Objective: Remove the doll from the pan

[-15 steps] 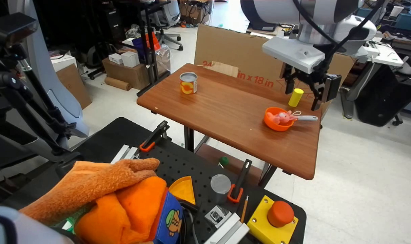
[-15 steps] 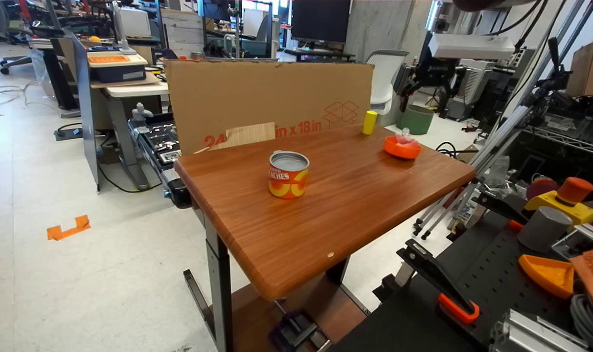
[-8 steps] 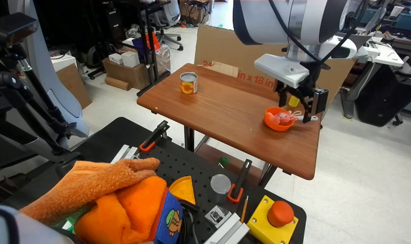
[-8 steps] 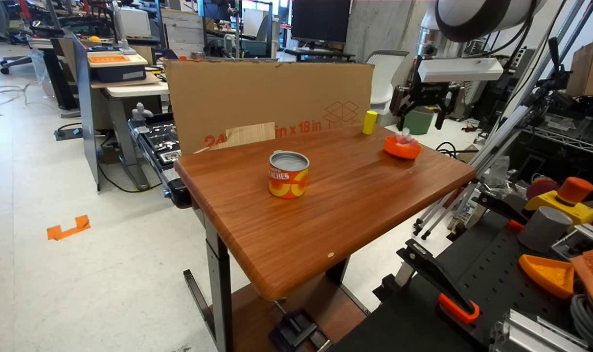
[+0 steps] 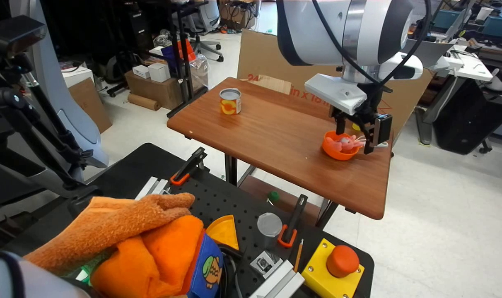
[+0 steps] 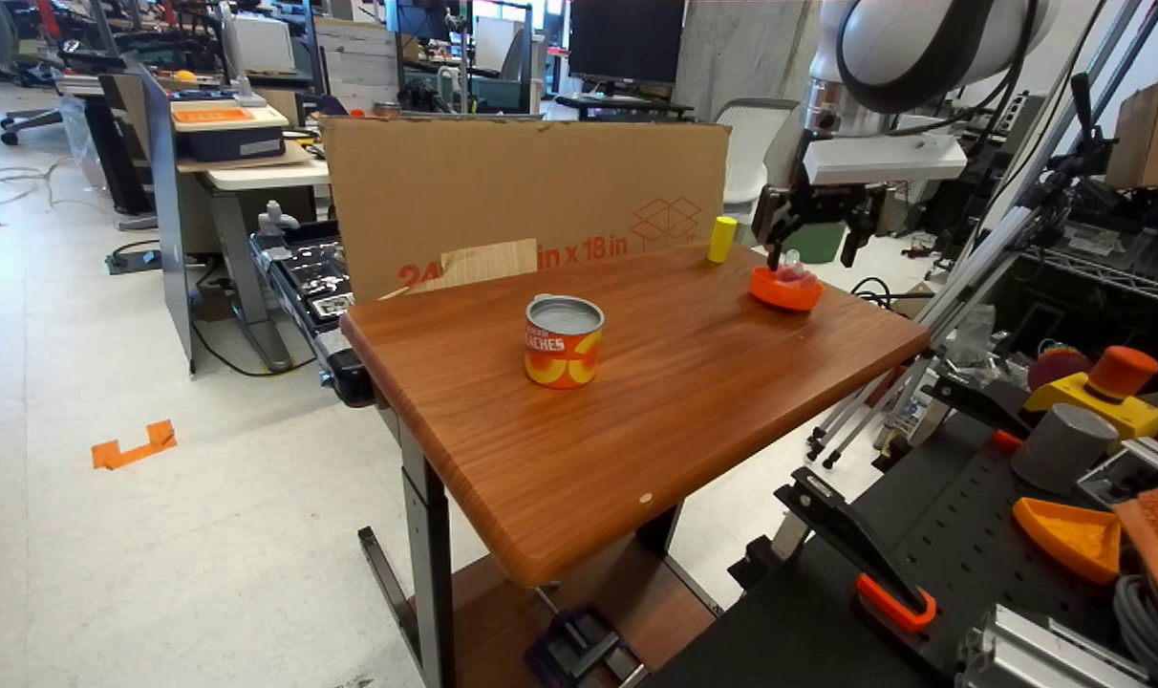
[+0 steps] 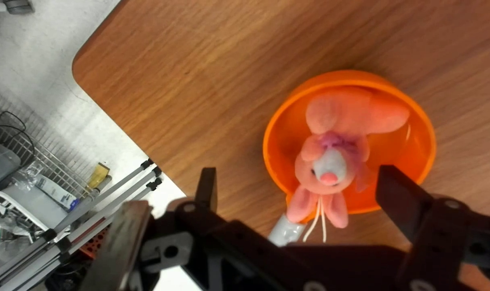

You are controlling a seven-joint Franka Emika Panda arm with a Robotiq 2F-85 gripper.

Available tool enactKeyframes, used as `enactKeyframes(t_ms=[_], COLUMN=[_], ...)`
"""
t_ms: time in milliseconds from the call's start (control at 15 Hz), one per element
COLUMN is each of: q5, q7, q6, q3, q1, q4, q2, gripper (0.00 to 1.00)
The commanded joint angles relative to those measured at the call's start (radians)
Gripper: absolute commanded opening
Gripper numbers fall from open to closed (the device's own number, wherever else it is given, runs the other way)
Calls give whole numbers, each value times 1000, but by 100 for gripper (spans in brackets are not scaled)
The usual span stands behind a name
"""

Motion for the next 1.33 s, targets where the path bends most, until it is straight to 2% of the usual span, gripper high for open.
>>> enactKeyframes(t_ms=[0, 67, 133, 800, 867, 933, 1267], q5=[-31, -33, -38, -53, -53, -47, -28], q7=[39, 41, 42, 41, 39, 39, -30], q6=[43, 48, 47, 39, 38, 23, 23], q3=[-40, -47, -55, -90, -90, -88, -47], q1=[42, 48, 55, 83, 84, 85, 63], q4=[4, 4, 2, -11, -14, -24, -146], q2=[28, 32, 34, 29, 25, 9, -147], gripper=[100, 91, 72, 6, 3, 6, 6])
